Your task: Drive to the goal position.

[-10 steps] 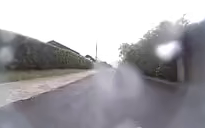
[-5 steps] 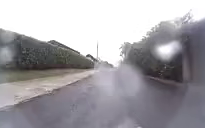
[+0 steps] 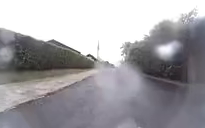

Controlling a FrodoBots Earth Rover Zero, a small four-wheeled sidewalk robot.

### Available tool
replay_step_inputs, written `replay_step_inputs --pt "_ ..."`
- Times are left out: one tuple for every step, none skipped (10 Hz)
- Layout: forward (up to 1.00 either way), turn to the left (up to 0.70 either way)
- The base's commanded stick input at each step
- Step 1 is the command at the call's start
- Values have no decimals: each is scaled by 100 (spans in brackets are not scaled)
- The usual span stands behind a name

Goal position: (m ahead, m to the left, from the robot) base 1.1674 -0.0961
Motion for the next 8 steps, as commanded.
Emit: replay_step_inputs --pt "70 -35" --pt "70 -35" --pt "70 -35" --pt "70 -35" --pt "70 -35" --pt "70 -35" --pt "70 -35" --pt "70 -35"
